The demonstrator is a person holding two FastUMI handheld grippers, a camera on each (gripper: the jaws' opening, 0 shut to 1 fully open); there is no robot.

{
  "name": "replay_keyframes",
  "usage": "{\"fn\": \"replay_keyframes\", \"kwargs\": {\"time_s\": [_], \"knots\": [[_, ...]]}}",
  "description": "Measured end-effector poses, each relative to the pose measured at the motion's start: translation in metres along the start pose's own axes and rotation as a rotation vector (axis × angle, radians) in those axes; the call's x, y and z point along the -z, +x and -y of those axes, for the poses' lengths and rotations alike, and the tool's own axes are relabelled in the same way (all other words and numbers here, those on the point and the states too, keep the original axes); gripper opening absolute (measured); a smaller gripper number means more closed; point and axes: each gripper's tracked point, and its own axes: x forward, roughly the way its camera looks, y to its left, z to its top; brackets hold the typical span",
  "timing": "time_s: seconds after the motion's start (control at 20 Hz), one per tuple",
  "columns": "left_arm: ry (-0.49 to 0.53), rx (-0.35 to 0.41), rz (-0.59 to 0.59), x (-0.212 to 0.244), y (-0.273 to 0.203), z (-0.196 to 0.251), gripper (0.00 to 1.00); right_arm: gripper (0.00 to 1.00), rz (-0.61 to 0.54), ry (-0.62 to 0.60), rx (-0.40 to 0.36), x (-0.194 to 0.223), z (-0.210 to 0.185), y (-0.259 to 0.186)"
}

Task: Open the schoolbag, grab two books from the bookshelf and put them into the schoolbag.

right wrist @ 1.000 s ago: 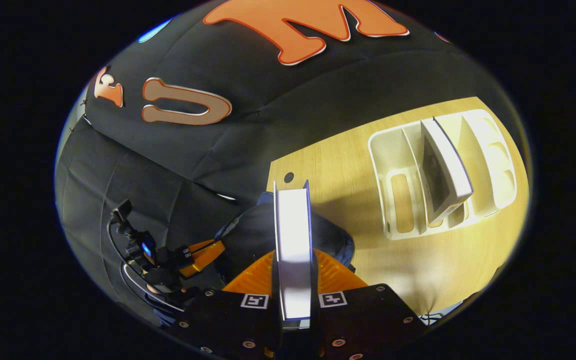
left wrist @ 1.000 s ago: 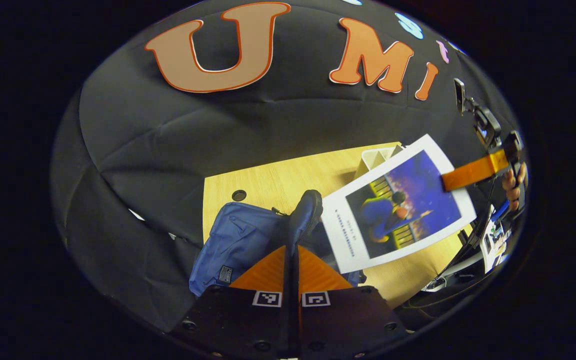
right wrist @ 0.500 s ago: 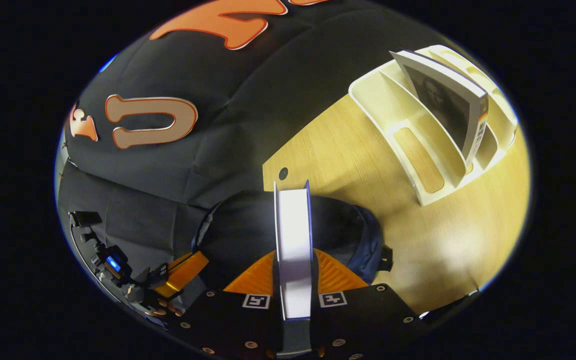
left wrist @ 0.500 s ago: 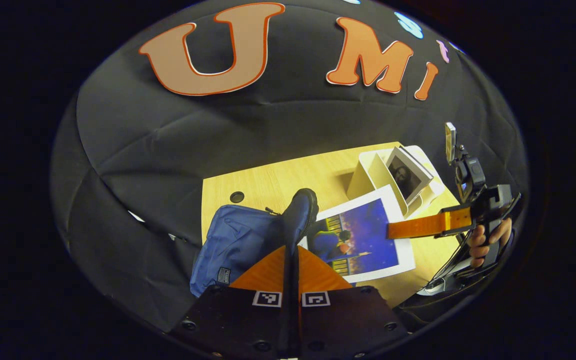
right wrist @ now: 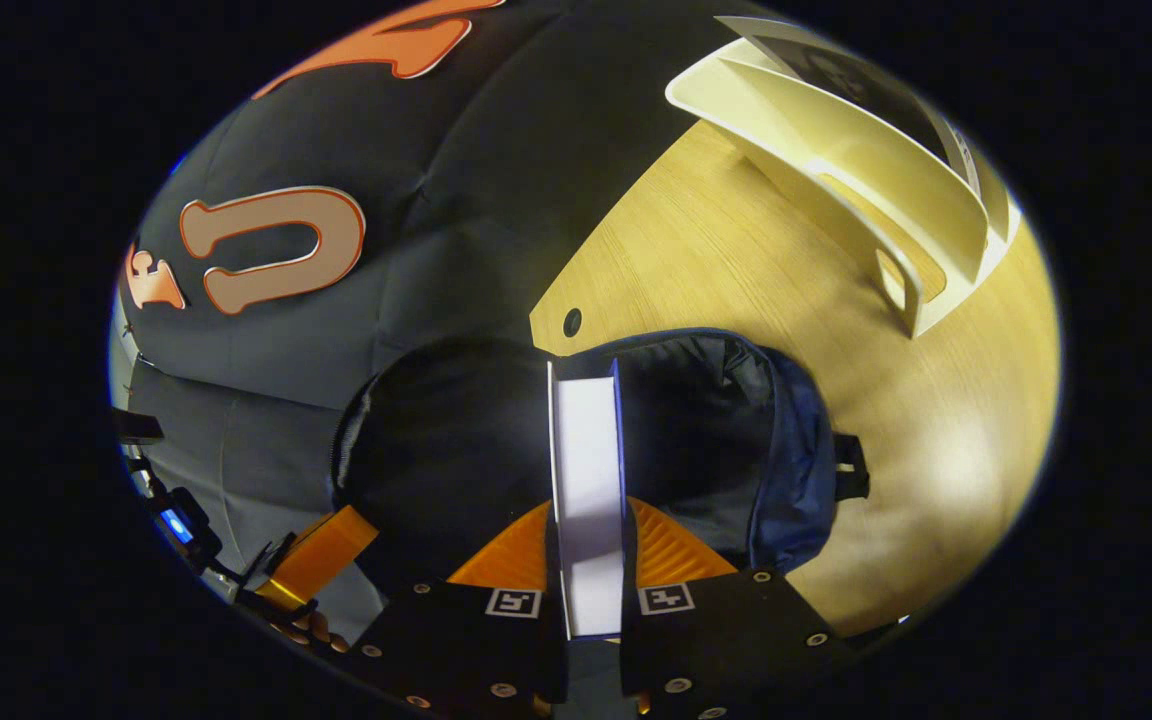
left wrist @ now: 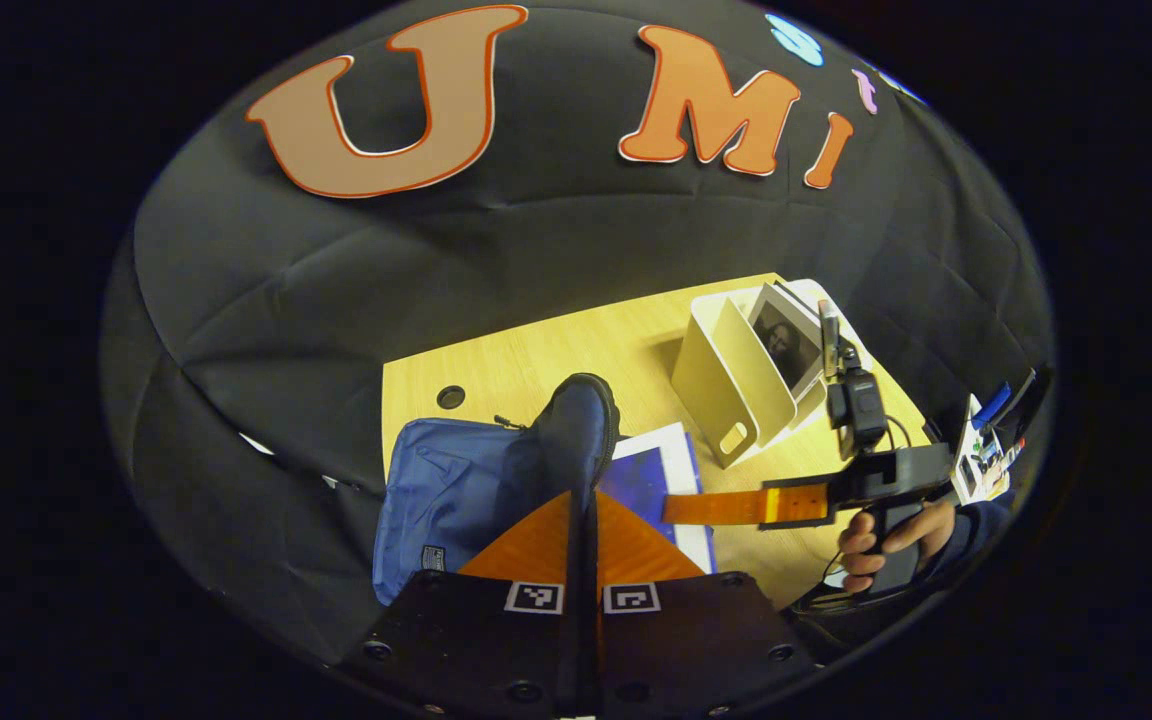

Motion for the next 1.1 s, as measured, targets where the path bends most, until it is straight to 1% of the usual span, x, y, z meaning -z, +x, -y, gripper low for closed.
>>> {"fn": "replay_keyframes", "kwargs": {"time_s": [0.25, 0.45, 0.6, 0.7, 0.8, 0.85, 0.9, 0.95, 1.0, 1.05, 1.1], "knots": [[0.020, 0.038, -0.006, 0.003, 0.003, 0.016, 0.01, 0.20, 0.029, 0.021, -0.013, 0.007, 0.002, 0.030], [0.037, 0.070, -0.008, 0.003, 0.006, 0.029, 0.00, 0.20, 0.007, -0.012, -0.003, 0.022, 0.005, 0.060], [0.040, 0.072, -0.007, 0.002, 0.006, 0.031, 0.00, 0.20, 0.021, -0.018, -0.016, 0.020, 0.003, 0.067], [0.038, 0.064, -0.007, 0.003, 0.006, 0.028, 0.00, 0.21, 0.009, -0.016, -0.014, 0.022, 0.001, 0.066], [0.034, 0.060, -0.001, 0.002, 0.005, 0.026, 0.00, 0.27, 0.004, -0.038, 0.001, 0.020, 0.000, 0.062], [0.032, 0.055, -0.001, 0.002, 0.006, 0.024, 0.00, 0.19, 0.006, -0.067, 0.011, 0.019, -0.001, 0.059], [0.025, 0.049, -0.004, 0.003, 0.006, 0.022, 0.00, 0.35, 0.020, -0.094, 0.014, 0.014, -0.006, 0.052], [0.023, 0.047, -0.003, 0.003, 0.006, 0.021, 0.01, 0.70, 0.034, -0.129, 0.032, 0.007, -0.007, 0.045], [0.019, 0.046, -0.006, 0.005, 0.007, 0.021, 0.00, 0.60, 0.061, -0.154, 0.035, -0.001, -0.010, 0.035], [0.017, 0.049, -0.007, 0.005, 0.008, 0.023, 0.01, 0.70, 0.081, -0.180, 0.054, -0.012, -0.007, 0.026], [0.013, 0.049, -0.007, 0.006, 0.008, 0.022, 0.01, 0.73, 0.099, -0.204, 0.063, -0.022, -0.006, 0.019]]}}
